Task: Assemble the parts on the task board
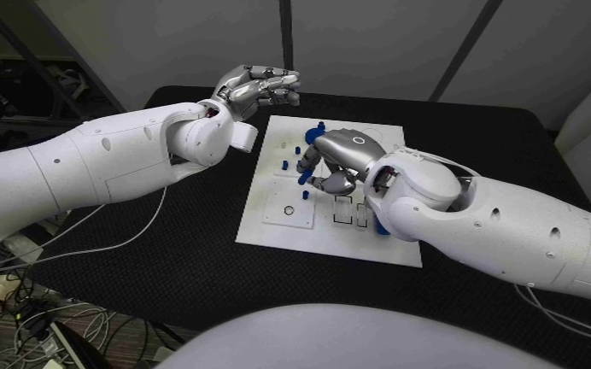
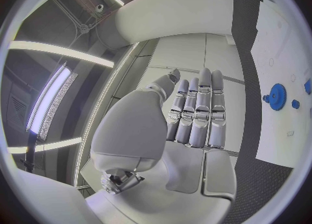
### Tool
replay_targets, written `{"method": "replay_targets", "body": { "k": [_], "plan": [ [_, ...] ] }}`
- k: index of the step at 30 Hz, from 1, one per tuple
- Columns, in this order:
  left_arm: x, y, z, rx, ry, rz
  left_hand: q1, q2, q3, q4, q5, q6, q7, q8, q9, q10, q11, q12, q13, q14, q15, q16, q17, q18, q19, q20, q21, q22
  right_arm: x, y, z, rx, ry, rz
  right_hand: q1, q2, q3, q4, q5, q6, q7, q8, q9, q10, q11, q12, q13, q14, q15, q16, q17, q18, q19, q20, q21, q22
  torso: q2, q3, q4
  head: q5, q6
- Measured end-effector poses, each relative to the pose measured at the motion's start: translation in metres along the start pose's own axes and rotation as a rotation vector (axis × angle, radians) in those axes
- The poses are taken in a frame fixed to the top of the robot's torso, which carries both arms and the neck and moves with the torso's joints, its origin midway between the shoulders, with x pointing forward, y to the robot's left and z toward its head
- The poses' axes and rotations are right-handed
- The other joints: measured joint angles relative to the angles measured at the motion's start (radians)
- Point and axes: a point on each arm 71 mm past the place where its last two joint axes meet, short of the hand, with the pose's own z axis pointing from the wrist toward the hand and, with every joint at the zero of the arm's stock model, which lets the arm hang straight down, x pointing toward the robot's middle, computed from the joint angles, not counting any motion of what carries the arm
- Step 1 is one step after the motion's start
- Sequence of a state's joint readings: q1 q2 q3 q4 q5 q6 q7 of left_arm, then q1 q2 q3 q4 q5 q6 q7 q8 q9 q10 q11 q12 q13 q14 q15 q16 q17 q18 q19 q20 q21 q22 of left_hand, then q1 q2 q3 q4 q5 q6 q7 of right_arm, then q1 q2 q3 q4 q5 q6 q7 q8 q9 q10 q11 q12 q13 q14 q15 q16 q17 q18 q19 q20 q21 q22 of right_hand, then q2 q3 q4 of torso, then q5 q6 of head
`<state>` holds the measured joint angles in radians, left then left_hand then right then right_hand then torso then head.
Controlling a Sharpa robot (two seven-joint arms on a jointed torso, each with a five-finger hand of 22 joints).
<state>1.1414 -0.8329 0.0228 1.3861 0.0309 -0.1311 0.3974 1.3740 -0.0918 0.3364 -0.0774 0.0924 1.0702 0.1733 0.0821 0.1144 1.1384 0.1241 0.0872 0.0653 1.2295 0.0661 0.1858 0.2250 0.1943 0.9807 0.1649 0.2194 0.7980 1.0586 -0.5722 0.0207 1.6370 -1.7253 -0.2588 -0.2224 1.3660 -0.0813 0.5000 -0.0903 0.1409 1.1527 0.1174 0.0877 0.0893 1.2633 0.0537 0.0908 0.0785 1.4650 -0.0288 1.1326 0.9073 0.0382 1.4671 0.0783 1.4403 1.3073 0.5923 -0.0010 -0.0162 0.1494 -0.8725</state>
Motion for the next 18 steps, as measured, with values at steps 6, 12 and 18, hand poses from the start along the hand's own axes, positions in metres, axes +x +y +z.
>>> {"method": "replay_targets", "body": {
  "k": [6,12,18],
  "plan": [
    [0.001,0.001,0.001,-0.001,0.002,-0.001,0.0,0.0,0.0,0.0,0.0,0.0,0.0,0.0,0.0,0.0,0.0,0.0,0.0,0.0,0.0,0.0,0.0,0.0,0.0,0.0,0.0,0.0,0.018,0.005,0.005,-0.019,0.033,0.014,0.0,0.0,0.0,0.0,0.004,0.0,0.0,-0.003,0.0,0.0,0.0,0.0,0.0,0.0,0.0,0.0,-0.001,0.0,0.0,0.0,0.0,0.0,0.0,0.0003,0.0009,0.007,0.0],
    [0.003,0.001,0.001,-0.002,0.005,-0.002,0.0,0.0,0.0,0.0,0.0,0.0,0.0,0.0,0.0,0.0,0.0,0.0,0.0,0.0,0.0,0.0,0.0,0.0,0.0,0.0,0.0,0.0,0.03,0.005,0.008,-0.02,0.059,0.024,0.0,0.0,0.001,-0.002,0.004,-0.001,-0.001,-0.004,0.0,0.0,0.0,-0.004,0.0,0.0,0.0,0.0,-0.003,0.0,0.0,0.0,0.0,0.0,0.0,0.0003,0.0008,0.012,0.0],
    [0.002,0.002,0.002,-0.002,0.005,-0.002,0.0,0.0,0.0,0.0,0.0,0.0,0.0,0.0,-0.001,0.0,0.0,0.0,0.0,0.0,0.0,0.0,0.0,0.0,0.0,0.0,0.0,-0.002,0.04,0.005,0.009,-0.022,0.085,0.03,0.001,-0.001,0.003,-0.003,0.004,-0.002,-0.001,-0.005,-0.001,0.0,0.0,-0.004,-0.001,0.0,0.0,0.0,-0.003,0.0,0.0,0.0,0.0,0.0,0.0,0.0008,-0.0009,0.015,0.0]
  ]
}}
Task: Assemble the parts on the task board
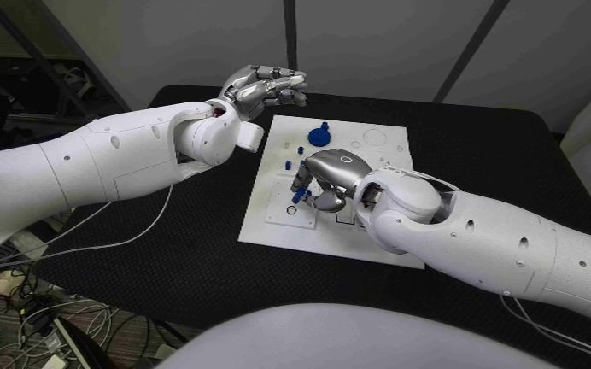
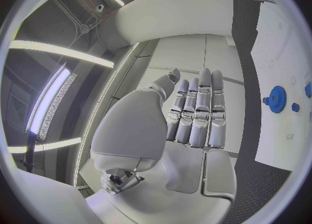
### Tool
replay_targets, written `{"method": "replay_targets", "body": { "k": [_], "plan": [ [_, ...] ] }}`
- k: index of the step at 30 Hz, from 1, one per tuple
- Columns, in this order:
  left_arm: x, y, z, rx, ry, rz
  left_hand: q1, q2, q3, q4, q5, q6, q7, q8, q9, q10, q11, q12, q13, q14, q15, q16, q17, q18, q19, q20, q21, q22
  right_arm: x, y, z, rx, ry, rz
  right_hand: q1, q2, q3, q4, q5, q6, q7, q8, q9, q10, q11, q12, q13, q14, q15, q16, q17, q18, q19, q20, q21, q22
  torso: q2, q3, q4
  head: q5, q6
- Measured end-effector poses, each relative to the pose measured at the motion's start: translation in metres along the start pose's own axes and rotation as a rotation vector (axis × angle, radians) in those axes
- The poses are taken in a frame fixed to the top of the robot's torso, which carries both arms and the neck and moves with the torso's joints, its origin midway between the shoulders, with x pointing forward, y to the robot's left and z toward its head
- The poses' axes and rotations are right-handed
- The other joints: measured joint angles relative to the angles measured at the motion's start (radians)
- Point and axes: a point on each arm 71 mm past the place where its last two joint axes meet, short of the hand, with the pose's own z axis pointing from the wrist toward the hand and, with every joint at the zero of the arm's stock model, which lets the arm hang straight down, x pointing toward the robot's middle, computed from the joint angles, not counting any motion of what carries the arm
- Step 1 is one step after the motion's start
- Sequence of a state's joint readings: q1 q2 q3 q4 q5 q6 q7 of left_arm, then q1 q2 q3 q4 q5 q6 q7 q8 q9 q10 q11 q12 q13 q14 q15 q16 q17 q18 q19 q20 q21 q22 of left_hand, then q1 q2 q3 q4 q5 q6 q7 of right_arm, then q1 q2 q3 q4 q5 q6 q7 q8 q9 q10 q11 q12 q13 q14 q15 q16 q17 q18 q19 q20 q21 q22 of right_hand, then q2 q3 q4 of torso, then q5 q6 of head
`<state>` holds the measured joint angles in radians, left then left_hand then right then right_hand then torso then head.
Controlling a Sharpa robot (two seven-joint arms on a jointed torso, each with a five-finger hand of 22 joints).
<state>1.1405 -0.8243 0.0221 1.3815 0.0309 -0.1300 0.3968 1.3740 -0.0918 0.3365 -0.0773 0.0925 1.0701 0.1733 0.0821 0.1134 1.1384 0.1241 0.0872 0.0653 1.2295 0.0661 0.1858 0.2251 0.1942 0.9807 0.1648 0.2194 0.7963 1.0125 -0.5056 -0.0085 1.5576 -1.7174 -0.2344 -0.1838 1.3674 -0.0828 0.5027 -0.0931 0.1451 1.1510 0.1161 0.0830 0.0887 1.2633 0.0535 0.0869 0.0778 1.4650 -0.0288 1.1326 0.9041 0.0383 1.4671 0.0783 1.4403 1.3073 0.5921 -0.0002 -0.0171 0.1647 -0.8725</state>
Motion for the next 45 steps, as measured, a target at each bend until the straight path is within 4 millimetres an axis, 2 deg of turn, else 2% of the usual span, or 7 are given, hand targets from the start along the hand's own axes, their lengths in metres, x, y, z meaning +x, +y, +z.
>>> {"method": "replay_targets", "body": {
  "k": [45],
  "plan": [
    [-0.001,0.001,0.001,-0.002,0.0,0.0,-0.001,0.001,0.0,0.0,0.0,0.0,0.0,0.0,0.0,-0.003,0.003,0.0,0.0,0.0,0.0,-0.006,0.0,0.0,0.0,0.0,0.0,-0.002,0.022,0.006,0.01,-0.01,0.062,-0.004,-0.002,-0.002,0.001,-0.004,-0.001,-0.002,0.002,-0.003,0.001,0.0,0.0,-0.01,0.0,0.0,0.0,-0.001,-0.016,0.0,0.0,0.0,-0.016,0.001,0.0,-0.0003,-0.0007,0.011,0.0]
  ]
}}
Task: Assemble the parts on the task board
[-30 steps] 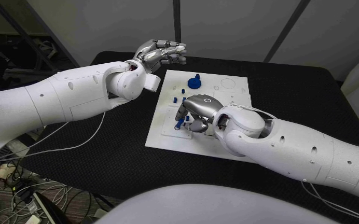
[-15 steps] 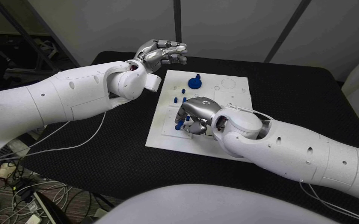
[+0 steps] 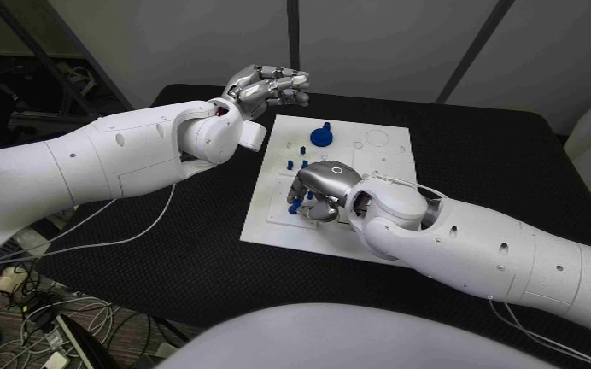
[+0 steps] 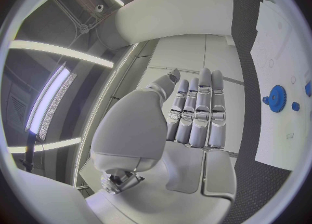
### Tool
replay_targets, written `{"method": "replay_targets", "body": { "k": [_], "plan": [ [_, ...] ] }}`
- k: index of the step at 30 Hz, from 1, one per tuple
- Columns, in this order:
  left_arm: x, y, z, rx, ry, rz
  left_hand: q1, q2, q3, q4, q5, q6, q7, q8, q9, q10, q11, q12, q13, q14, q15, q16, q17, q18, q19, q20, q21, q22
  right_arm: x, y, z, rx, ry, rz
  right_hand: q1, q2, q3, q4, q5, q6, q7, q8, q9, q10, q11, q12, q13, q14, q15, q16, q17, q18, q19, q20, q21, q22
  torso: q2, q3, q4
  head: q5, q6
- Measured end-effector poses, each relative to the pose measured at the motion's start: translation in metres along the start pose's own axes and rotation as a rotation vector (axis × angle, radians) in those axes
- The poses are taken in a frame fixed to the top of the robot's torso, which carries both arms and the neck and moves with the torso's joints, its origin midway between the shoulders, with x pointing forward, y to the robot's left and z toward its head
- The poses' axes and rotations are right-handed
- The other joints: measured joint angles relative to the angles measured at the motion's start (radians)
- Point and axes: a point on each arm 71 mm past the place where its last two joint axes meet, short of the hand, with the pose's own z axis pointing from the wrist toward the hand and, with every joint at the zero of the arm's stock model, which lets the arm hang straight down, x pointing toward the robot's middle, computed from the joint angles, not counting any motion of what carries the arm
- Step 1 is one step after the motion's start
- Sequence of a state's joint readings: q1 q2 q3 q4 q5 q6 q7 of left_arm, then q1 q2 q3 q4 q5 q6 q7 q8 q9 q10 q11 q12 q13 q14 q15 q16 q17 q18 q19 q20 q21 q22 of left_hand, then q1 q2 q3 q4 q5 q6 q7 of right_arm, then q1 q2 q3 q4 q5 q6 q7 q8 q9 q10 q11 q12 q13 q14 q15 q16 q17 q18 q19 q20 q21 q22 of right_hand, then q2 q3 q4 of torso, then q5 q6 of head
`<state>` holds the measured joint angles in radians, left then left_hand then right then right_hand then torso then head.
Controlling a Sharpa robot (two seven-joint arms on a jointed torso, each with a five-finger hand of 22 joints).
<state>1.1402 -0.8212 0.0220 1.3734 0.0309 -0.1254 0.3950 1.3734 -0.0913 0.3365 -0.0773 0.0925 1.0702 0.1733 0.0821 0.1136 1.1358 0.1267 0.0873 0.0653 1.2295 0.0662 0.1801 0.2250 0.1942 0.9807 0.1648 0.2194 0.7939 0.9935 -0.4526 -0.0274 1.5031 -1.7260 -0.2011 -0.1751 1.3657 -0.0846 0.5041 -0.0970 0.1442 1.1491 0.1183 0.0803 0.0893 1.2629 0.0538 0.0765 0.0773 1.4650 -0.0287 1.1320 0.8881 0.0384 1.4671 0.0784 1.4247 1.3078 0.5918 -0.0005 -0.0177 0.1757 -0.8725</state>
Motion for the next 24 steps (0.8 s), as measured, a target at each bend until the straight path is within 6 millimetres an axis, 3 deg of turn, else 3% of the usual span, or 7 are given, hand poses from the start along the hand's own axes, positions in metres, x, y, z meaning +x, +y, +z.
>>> {"method": "replay_targets", "body": {
  "k": [4,6,10,12,16,18,24],
  "plan": [
    [0.0,0.0,0.0,0.0,0.0,0.0,-0.003,0.003,0.0,0.0,0.0,0.0,0.0,0.0,0.0,-0.001,0.001,0.0,0.0,0.0,0.0,0.0,0.0,0.0,0.0,0.0,0.0,0.0,0.002,0.001,0.001,-0.003,0.0,-0.002,-0.024,-0.023,0.004,-0.004,0.001,-0.064,0.027,-0.017,-0.011,-0.073,0.024,-0.014,-0.01,-0.017,0.017,-0.041,-0.051,0.0,0.0,0.001,-0.071,0.0,0.0,0.0,0.0001,-0.001,0.0],
    [0.0,0.0,0.0,0.0,0.0,0.0,-0.003,0.003,0.0,0.0,0.0,0.0,0.0,0.0,0.0,-0.001,0.001,0.0,0.0,0.0,0.0,0.0,0.0,0.0,0.0,0.0,0.0,0.0,0.004,0.002,0.001,-0.004,0.003,0.0,-0.048,-0.048,0.004,-0.004,-0.002,-0.115,0.036,-0.017,-0.023,-0.145,0.041,-0.016,-0.015,-0.041,0.032,-0.094,-0.121,0.024,-0.014,0.019,-0.151,0.0,0.0,0.0,0.0001,-0.001,0.0],
    [0.0,0.0,0.0,-0.001,0.0,0.0,-0.003,0.003,0.0,0.0,0.0,0.0,0.0,0.0,0.0,-0.001,0.001,0.0,0.0,0.0,0.0,0.0,0.0,0.0,0.0,0.0,0.0,-0.001,0.004,0.001,0.001,-0.006,-0.002,0.003,-0.059,-0.064,-0.023,-0.007,-0.021,-0.156,0.033,-0.017,-0.024,-0.21,0.051,-0.016,-0.014,-0.054,0.036,-0.144,-0.183,0.025,-0.04,0.029,-0.223,0.0,0.0,0.0,0.0001,-0.001,0.0],
    [0.0,0.0,0.0,-0.002,0.0,0.0,-0.003,0.003,0.0,0.0,0.0,0.0,0.0,0.0,0.0,-0.001,0.001,0.0,0.0,0.0,0.0,0.0,0.0,0.0,0.0,0.0,0.0,-0.002,0.004,0.001,0.001,-0.01,-0.007,0.007,-0.058,-0.07,-0.04,-0.006,-0.022,-0.162,0.03,-0.017,-0.024,-0.227,0.053,-0.016,-0.013,-0.054,0.036,-0.159,-0.203,0.04,-0.044,0.033,-0.248,0.0,0.0,0.0,0.0001,-0.001,0.0],
    [-0.001,0.0,0.0,-0.005,-0.001,0.0,-0.003,0.003,0.0,0.0,0.0,0.0,0.0,-0.001,0.0,-0.001,0.001,0.0,0.0,0.0,0.0,0.0,0.0,0.0,0.0,0.0,0.0,-0.002,0.002,0.0,-0.001,-0.018,-0.031,0.019,-0.058,-0.07,-0.078,0.0,-0.016,-0.162,0.03,-0.017,-0.022,-0.238,0.055,-0.016,-0.011,-0.069,0.039,-0.194,-0.249,0.04,-0.064,0.034,-0.302,-0.004,0.0,0.0,0.0001,0.002,0.0],
    [-0.001,0.0,-0.001,-0.007,-0.002,0.001,-0.003,0.003,0.0,0.0,-0.004,-0.004,0.004,-0.004,-0.001,-0.001,0.001,0.0,0.0,0.0,0.0,0.0,0.0,0.0,0.0,0.0,0.0,-0.003,0.0,-0.001,-0.003,-0.025,-0.054,0.03,-0.051,-0.077,-0.097,0.005,-0.014,-0.162,0.03,-0.017,-0.022,-0.247,0.053,-0.016,-0.009,-0.074,0.041,-0.218,-0.282,0.055,-0.072,0.036,-0.33,-0.019,0.0,0.0,0.0001,0.003,0.0],
    [-0.003,0.0,-0.002,-0.014,-0.003,0.001,-0.003,0.003,-0.003,-0.003,-0.004,-0.004,0.004,-0.004,-0.001,-0.001,0.001,0.0,0.0,0.0,0.0,-0.004,0.0,0.0,0.0,0.0,0.0,-0.004,-0.008,-0.014,-0.024,-0.027,-0.133,0.081,-0.051,-0.077,-0.145,0.029,-0.014,-0.162,0.03,-0.017,-0.022,-0.247,0.053,-0.003,-0.008,-0.092,0.041,-0.273,-0.354,0.055,-0.089,0.036,-0.388,-0.055,0.0,0.0005,0.0001,0.003,0.0]
  ]
}}
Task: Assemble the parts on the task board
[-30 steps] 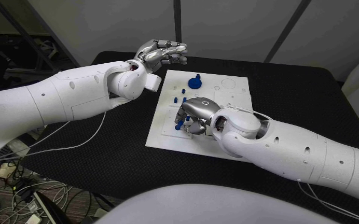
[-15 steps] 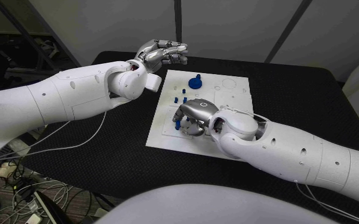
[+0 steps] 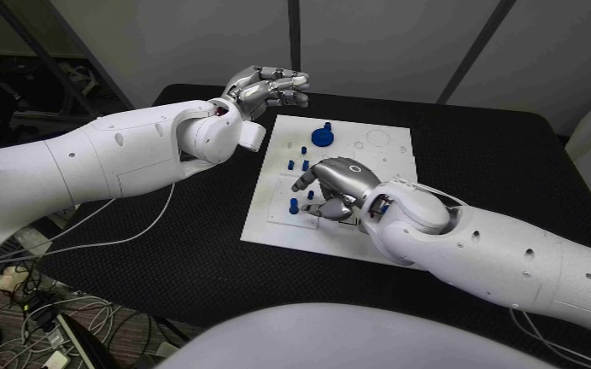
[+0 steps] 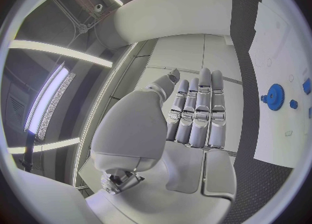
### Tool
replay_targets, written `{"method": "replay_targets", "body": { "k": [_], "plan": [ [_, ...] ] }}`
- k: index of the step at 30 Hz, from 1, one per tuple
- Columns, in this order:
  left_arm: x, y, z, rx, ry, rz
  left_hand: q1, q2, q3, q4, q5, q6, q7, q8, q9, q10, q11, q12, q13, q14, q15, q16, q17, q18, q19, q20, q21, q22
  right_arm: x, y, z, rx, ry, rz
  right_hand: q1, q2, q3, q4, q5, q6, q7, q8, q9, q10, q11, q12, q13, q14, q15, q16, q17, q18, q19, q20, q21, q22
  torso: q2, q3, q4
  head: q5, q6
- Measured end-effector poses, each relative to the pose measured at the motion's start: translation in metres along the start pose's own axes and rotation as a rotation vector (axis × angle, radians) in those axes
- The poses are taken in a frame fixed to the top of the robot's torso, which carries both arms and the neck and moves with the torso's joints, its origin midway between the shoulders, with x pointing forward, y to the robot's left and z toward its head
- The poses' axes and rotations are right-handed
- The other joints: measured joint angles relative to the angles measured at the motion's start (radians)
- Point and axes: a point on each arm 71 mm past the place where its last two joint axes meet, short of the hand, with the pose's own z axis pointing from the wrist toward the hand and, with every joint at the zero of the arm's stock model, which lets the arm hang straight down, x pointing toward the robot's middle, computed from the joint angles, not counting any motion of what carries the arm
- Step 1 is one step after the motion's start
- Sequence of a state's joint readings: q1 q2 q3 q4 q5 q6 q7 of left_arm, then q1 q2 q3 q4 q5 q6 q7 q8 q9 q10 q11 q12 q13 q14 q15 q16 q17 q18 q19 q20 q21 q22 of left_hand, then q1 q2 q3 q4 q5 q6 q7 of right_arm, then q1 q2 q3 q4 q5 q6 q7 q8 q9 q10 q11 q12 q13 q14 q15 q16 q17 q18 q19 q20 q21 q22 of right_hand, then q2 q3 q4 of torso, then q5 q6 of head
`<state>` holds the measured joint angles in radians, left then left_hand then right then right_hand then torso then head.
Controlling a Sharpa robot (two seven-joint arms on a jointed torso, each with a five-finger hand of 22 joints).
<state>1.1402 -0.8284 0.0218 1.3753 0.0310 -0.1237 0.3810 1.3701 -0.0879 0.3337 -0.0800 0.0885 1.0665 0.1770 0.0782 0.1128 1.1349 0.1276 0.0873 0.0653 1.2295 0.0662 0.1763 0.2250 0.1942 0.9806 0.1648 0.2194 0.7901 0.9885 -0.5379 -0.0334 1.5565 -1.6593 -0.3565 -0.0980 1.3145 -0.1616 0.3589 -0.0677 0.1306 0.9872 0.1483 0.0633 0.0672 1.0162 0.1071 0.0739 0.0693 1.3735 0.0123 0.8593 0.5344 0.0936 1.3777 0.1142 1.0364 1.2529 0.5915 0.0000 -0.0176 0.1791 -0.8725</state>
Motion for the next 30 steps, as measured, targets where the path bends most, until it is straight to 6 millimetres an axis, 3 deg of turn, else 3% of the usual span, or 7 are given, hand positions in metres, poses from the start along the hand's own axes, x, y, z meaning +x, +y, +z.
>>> {"method": "replay_targets", "body": {
  "k": [6,8,10,14,17,20,30],
  "plan": [
    [-0.006,-0.001,-0.003,-0.004,-0.012,0.005,0.0,0.0,0.0,0.0,0.0,0.0,0.0,0.0,0.0,0.0,0.0,0.0,0.0,0.0,0.0,0.0,0.0,0.0,0.0,0.0,0.0,0.0,-0.023,-0.027,-0.043,0.065,-0.08,0.083,-0.007,-0.003,-0.04,0.036,0.0,0.027,0.007,0.011,0.006,0.086,-0.015,0.055,0.017,0.028,-0.011,0.053,0.064,0.0,0.031,-0.006,0.065,0.037,-0.002,-0.0008,-0.004,-0.013,0.0],
    [-0.007,-0.001,-0.003,-0.004,-0.013,0.005,0.0,0.0,-0.003,0.003,0.0,0.0,0.0,0.0,0.0,0.0,0.0,0.0,0.0,0.004,0.004,0.0,0.0,0.0,0.0,0.0,0.0,-0.001,-0.034,-0.039,-0.057,0.112,-0.103,0.117,-0.047,-0.001,-0.05,0.068,0.0,0.065,-0.015,0.027,0.016,0.202,-0.043,0.118,0.046,0.067,-0.029,0.146,0.187,-0.002,0.07,-0.018,0.168,0.053,-0.004,-0.0014,-0.0057,-0.022,0.0],
    [-0.007,-0.001,-0.004,-0.004,-0.013,0.006,0.0,0.0,-0.003,0.003,0.0,0.0,0.0,0.0,0.0,0.0,0.0,0.0,0.0,0.004,0.004,0.0,0.0,0.0,0.0,0.0,0.0,-0.002,-0.043,-0.048,-0.07,0.158,-0.115,0.146,-0.075,-0.01,-0.066,0.092,0.0,0.111,-0.05,0.051,0.036,0.318,-0.08,0.196,0.092,0.09,-0.058,0.235,0.298,-0.037,0.088,-0.043,0.283,0.055,-0.005,-0.0023,-0.0079,-0.036,0.0],
    [-0.008,-0.001,-0.005,-0.004,-0.015,0.007,0.0,0.0,-0.003,0.003,0.0,0.0,0.0,0.0,0.0,0.0,0.0,0.0,0.0,0.004,0.004,-0.006,0.0,0.0,0.0,0.0,-0.004,-0.004,-0.056,-0.074,-0.1,0.303,-0.122,0.193,-0.144,-0.021,-0.109,0.162,0.0,0.156,-0.085,0.079,0.09,0.406,-0.12,0.412,0.294,0.092,-0.088,0.346,0.436,-0.056,0.088,-0.081,0.43,0.055,-0.008,-0.0041,-0.0136,-0.068,0.0],
    [-0.009,-0.001,-0.005,-0.004,-0.016,0.006,0.0,0.0,-0.003,0.003,0.0,0.0,0.0,0.0,0.0,0.0,0.0,0.0,0.0,0.004,0.004,-0.006,0.0,0.0,0.0,0.0,-0.004,-0.004,-0.061,-0.093,-0.12,0.433,-0.118,0.215,-0.145,-0.026,-0.145,0.221,0.003,0.144,-0.096,0.088,0.172,0.368,-0.123,0.722,0.638,0.091,-0.102,0.409,0.51,-0.071,0.089,-0.09,0.484,0.055,-0.009,-0.0053,-0.0181,-0.091,0.0],
    [-0.009,-0.001,-0.005,-0.005,-0.016,0.006,0.0,0.0,-0.003,0.003,0.0,0.0,0.0,0.0,0.0,0.0,0.0,0.0,0.0,0.004,0.004,-0.006,0.0,0.0,0.0,0.0,-0.004,-0.005,-0.064,-0.103,-0.135,0.536,-0.112,0.224,-0.145,-0.026,-0.172,0.267,0.003,0.128,-0.089,0.09,0.236,0.352,-0.123,0.902,0.844,0.091,-0.102,0.447,0.561,-0.071,0.089,-0.09,0.514,0.055,-0.011,-0.0058,-0.0219,-0.107,0.0],
    [-0.008,0.0,-0.005,-0.005,-0.015,0.002,0.0,0.0,-0.003,0.003,0.0,0.0,0.0,0.0,0.0,0.0,0.0,0.0,0.0,0.004,0.004,-0.006,0.0,0.0,0.0,0.0,-0.004,-0.005,-0.05,-0.099,-0.145,0.684,-0.06,0.202,-0.138,-0.033,-0.238,0.338,0.003,0.101,-0.088,0.09,0.337,0.352,-0.123,1.029,1.009,0.091,-0.102,0.483,0.618,-0.087,0.089,-0.09,0.532,0.055,-0.014,-0.0081,-0.0271,-0.131,0.0]
  ]
}}
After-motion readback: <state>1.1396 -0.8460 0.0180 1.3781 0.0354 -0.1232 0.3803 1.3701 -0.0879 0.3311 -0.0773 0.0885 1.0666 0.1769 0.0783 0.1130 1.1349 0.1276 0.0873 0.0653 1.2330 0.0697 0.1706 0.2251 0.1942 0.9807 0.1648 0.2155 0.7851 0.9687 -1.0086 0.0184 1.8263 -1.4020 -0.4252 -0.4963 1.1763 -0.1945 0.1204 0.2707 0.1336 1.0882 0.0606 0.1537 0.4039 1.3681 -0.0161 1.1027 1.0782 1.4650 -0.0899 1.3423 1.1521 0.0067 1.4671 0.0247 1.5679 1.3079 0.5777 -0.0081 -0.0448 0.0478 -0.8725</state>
